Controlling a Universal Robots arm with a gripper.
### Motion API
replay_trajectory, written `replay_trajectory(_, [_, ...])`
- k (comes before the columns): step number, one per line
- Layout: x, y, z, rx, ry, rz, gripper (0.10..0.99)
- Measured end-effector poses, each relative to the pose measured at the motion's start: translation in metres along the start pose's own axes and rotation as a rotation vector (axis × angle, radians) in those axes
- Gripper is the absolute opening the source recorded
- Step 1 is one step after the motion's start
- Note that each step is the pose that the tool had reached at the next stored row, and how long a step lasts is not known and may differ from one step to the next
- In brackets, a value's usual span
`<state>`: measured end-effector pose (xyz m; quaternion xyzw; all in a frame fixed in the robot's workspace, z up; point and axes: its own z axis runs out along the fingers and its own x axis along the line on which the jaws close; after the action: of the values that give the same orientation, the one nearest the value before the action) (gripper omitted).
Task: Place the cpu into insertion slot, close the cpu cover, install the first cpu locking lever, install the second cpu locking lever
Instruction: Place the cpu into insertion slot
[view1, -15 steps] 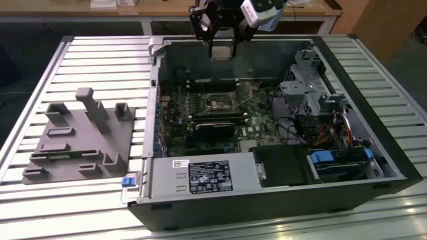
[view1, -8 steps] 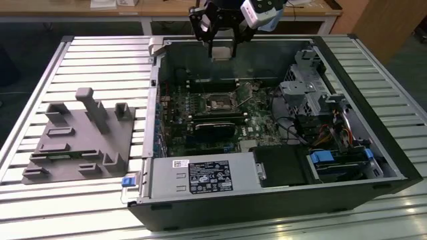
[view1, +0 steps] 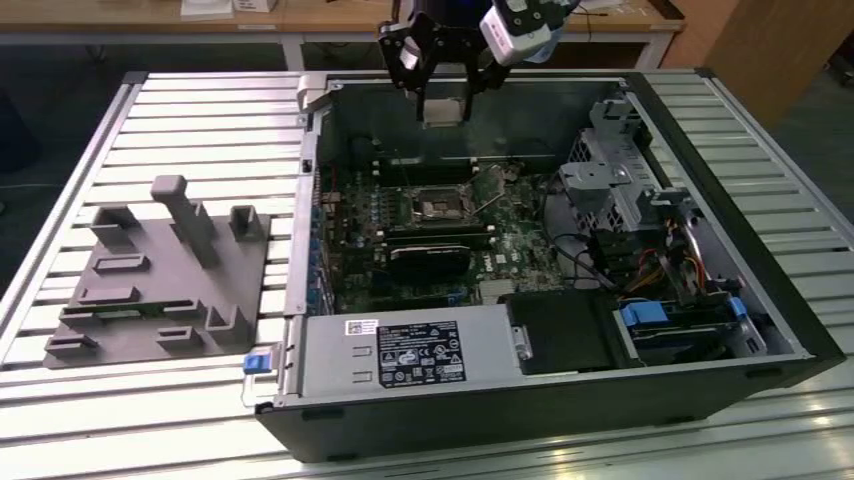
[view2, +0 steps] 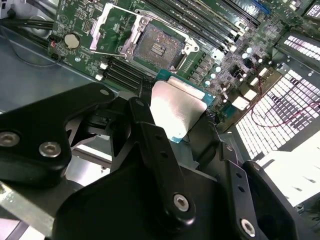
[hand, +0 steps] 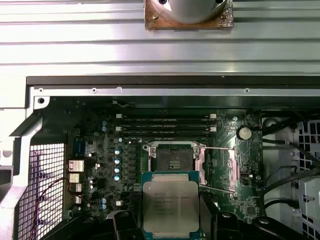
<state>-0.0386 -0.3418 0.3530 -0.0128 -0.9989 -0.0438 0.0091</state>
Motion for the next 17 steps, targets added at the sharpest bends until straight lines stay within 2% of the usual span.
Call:
replay_trajectory(7, [-0.0002, -0.0008, 0.0092, 0.003, -0.0001, 0.000, 0.541])
replay_trajectory(17, [-0.0004, -0.0018, 0.0199, 0.020, -0.0005, 0.000, 0.541])
